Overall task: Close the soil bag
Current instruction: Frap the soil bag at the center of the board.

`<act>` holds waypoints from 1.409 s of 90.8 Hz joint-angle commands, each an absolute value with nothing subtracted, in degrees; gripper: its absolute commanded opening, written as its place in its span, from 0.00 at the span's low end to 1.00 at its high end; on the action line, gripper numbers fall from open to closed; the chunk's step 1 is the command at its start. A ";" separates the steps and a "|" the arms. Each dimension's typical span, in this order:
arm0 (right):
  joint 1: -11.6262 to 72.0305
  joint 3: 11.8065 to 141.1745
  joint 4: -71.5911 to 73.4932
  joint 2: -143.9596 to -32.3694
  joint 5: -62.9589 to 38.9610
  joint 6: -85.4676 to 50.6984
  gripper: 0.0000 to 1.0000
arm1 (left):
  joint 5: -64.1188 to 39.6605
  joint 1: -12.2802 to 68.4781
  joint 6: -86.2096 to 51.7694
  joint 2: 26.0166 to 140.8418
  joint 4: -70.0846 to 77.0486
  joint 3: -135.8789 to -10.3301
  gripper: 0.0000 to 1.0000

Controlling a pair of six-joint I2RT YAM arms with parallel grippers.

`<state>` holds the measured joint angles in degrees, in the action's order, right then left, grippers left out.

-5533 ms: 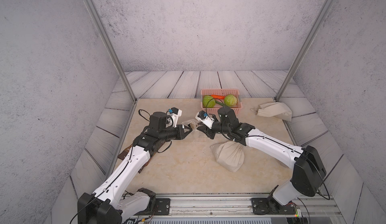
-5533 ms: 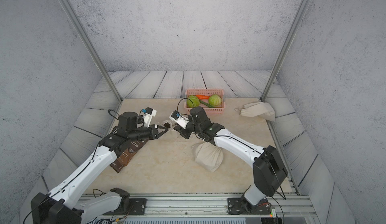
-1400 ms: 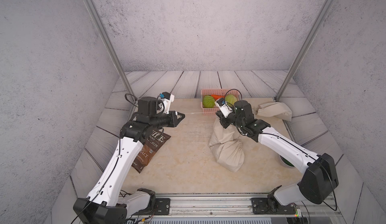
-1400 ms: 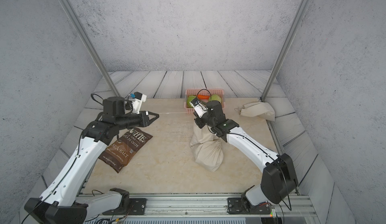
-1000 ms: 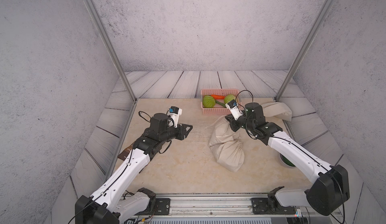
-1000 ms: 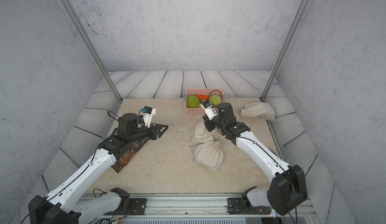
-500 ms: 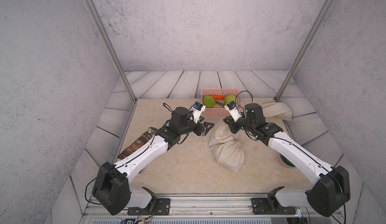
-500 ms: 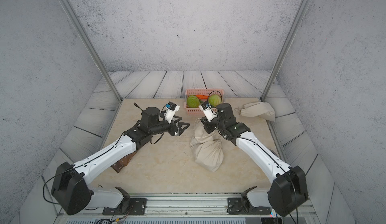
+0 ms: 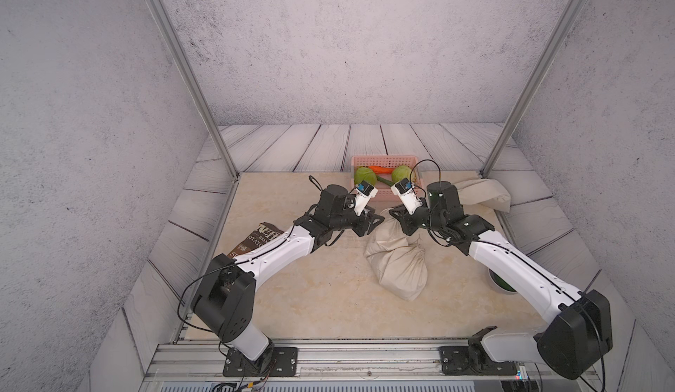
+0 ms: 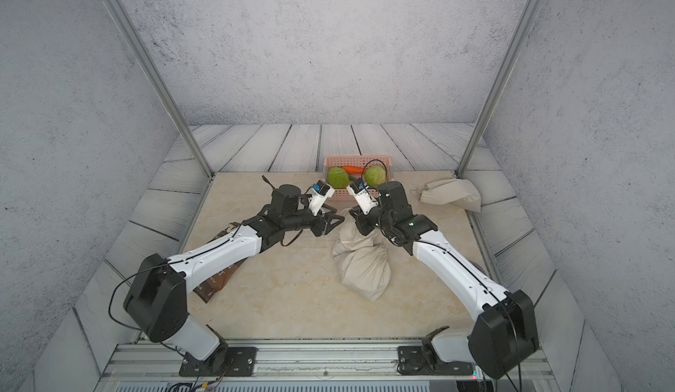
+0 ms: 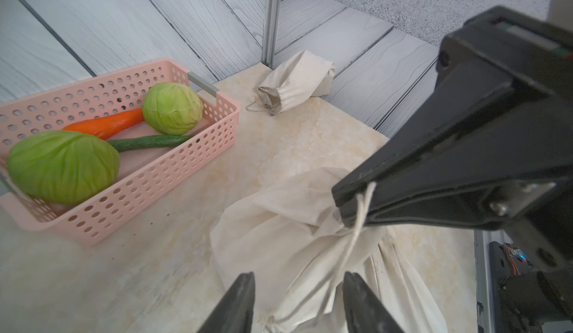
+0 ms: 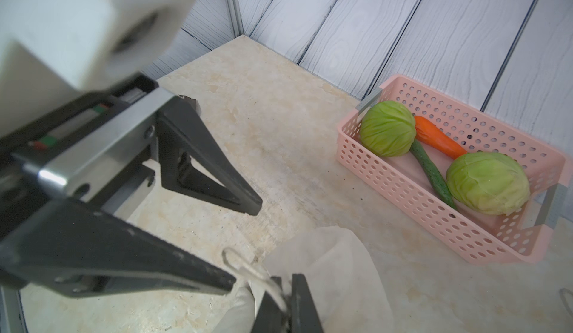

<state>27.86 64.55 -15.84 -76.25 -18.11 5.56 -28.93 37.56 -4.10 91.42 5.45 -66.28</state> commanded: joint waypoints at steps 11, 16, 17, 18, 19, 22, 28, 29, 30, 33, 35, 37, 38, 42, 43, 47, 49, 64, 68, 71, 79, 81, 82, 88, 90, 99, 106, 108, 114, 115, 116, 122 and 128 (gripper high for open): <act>28.21 65.37 -16.80 -74.84 -19.55 4.99 0.00 | -30.70 38.81 -2.92 94.79 5.72 -70.15 0.38; 28.21 65.46 -17.10 -74.71 -19.33 5.21 0.00 | -30.18 38.93 -2.93 95.42 5.28 -70.63 0.32; 28.21 65.47 -17.21 -74.62 -19.24 5.29 0.00 | -29.99 38.93 -2.91 95.52 5.19 -70.69 0.31; 28.26 65.43 -17.26 -74.62 -19.16 5.32 0.00 | -29.76 38.93 -2.91 95.57 5.10 -70.72 0.29; 28.23 65.45 -17.33 -74.62 -19.03 5.43 0.00 | -29.51 38.93 -2.90 95.64 5.05 -70.78 0.28; 28.29 65.48 -17.61 -74.50 -18.39 5.73 0.00 | -28.38 38.94 -2.97 95.61 5.04 -70.52 0.21; 28.21 65.32 -18.31 -74.30 -16.07 6.34 0.00 | -25.10 38.94 -3.13 94.41 5.44 -69.19 0.05; 28.21 65.31 -18.47 -74.28 -15.51 6.51 0.00 | -24.50 38.94 -3.15 94.27 5.49 -68.92 0.02; 28.21 65.31 -18.64 -74.23 -14.83 6.60 0.00 | -23.94 38.94 -3.20 93.98 5.51 -68.65 0.00; 28.21 65.24 -19.06 -74.19 -12.42 6.89 0.00 | -22.16 38.95 -3.36 92.40 5.80 -67.48 0.00; 28.17 65.15 -19.14 -74.23 -10.25 6.75 0.00 | -21.10 38.94 -3.52 91.46 6.04 -66.79 0.00; 28.27 65.02 -19.11 -74.34 -7.57 6.46 0.00 | -20.08 38.96 -3.74 89.95 6.37 -65.72 0.00; 28.24 64.94 -19.09 -74.39 -6.11 6.30 0.00 | -19.67 38.95 -3.89 89.23 6.52 -65.20 0.00; 28.16 64.65 -18.95 -74.81 0.38 5.57 0.00 | -18.25 38.86 -4.51 86.58 7.11 -63.53 0.00; 28.19 64.63 -18.97 -75.02 2.12 5.38 0.00 | -17.96 38.86 -4.67 85.61 7.20 -63.14 0.00; 28.04 64.69 -19.28 -76.03 8.57 4.99 0.01 | -17.02 38.88 -5.37 81.87 7.02 -61.65 0.00; 28.08 64.80 -19.78 -76.49 11.11 5.01 0.02 | -16.52 38.85 -5.76 79.92 6.85 -61.05 0.00; 27.81 64.30 -18.96 -79.73 19.71 4.60 0.07 | -13.64 38.85 -9.25 69.05 5.28 -58.22 0.00; 27.78 63.75 -17.82 -80.18 20.17 4.51 0.09 | -13.13 38.85 -9.86 67.55 4.59 -58.09 0.00; 27.71 63.58 -17.08 -80.60 20.37 4.49 0.12 | -12.80 38.85 -10.15 66.36 4.10 -58.04 0.00; 26.78 63.99 -15.96 -82.18 20.27 4.40 0.14 | -11.30 38.79 -10.72 64.16 3.11 -58.21 0.00; 26.45 64.27 -15.81 -82.51 19.97 4.35 0.13 | -10.65 38.77 -10.96 63.72 2.58 -58.39 0.00; 26.23 64.35 -15.73 -82.87 19.74 4.28 0.13 | -10.33 38.76 -10.98 63.59 2.39 -58.55 0.00; 25.37 65.31 -15.75 -84.41 17.65 4.24 0.14 | -8.98 38.73 -11.16 63.43 0.27 -59.51 0.00; 25.26 65.72 -16.09 -84.67 16.30 4.49 0.14 | -8.73 38.62 -11.23 63.54 -0.53 -59.99 0.00; 25.24 65.48 -15.72 -82.76 5.92 5.68 0.15 | -8.85 38.58 -12.45 65.21 -4.11 -62.27 0.00; 25.27 62.37 -10.78 -78.15 -3.65 5.85 0.22 | -9.93 38.59 -13.55 66.45 -5.92 -64.56 0.00; 25.37 61.45 -9.13 -76.80 -5.94 5.73 0.24 | -10.22 38.59 -13.71 66.89 -6.71 -65.29 0.00; 25.50 59.41 -5.13 -73.86 -11.65 5.10 0.29 | -11.09 38.58 -13.95 68.80 -9.76 -69.01 0.00; 25.54 59.28 -4.28 -73.45 -12.33 4.97 0.29 | -11.26 38.58 -14.00 69.16 -10.24 -69.48 0.00; 25.60 59.04 -3.72 -73.11 -13.06 4.90 0.30 | -11.39 38.58 -14.03 69.52 -10.75 -70.34 0.00; 25.81 58.49 -1.53 -71.49 -16.80 4.14 0.31 | -12.75 38.63 -14.15 71.81 -13.39 -74.04 0.00; 26.00 57.84 0.69 -70.41 -18.91 3.67 0.34 | -14.37 38.58 -14.11 74.36 -16.11 -77.67 0.00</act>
<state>29.26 59.99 -1.28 -71.99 -20.78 5.45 -14.17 39.97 -13.19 73.36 -11.62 -70.81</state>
